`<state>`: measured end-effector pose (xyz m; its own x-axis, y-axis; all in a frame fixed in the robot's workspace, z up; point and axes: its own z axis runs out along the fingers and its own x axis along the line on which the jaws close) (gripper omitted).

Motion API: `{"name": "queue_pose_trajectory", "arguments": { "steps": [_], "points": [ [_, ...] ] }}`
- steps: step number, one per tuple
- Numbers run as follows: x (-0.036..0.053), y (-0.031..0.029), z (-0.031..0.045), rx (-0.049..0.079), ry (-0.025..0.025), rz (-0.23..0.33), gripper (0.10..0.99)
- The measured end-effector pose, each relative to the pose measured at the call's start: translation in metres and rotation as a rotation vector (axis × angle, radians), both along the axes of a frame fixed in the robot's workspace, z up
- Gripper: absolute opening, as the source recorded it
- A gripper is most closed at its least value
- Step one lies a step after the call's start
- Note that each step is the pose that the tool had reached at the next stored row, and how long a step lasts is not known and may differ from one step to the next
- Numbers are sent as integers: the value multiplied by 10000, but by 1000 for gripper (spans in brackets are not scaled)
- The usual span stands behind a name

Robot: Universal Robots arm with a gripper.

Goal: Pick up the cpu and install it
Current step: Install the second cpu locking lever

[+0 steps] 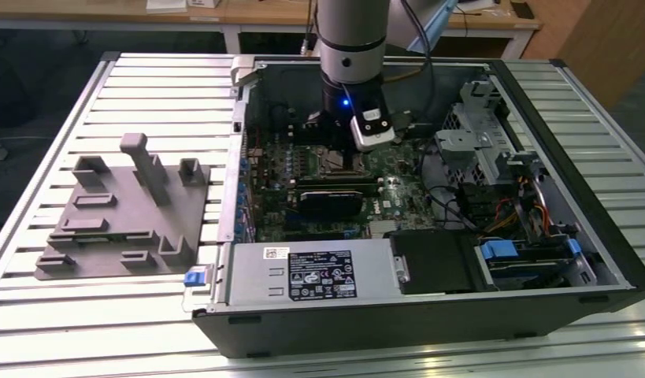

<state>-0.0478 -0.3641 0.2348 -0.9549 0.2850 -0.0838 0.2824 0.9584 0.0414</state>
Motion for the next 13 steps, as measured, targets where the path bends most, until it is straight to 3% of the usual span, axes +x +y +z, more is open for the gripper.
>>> {"name": "queue_pose_trajectory", "arguments": {
  "steps": [5, 13],
  "points": [
    [-2, -2, -31, -2, 4, 838, 106],
    [-138, -11, -105, 41, 3, 895, 106]
  ]
}}
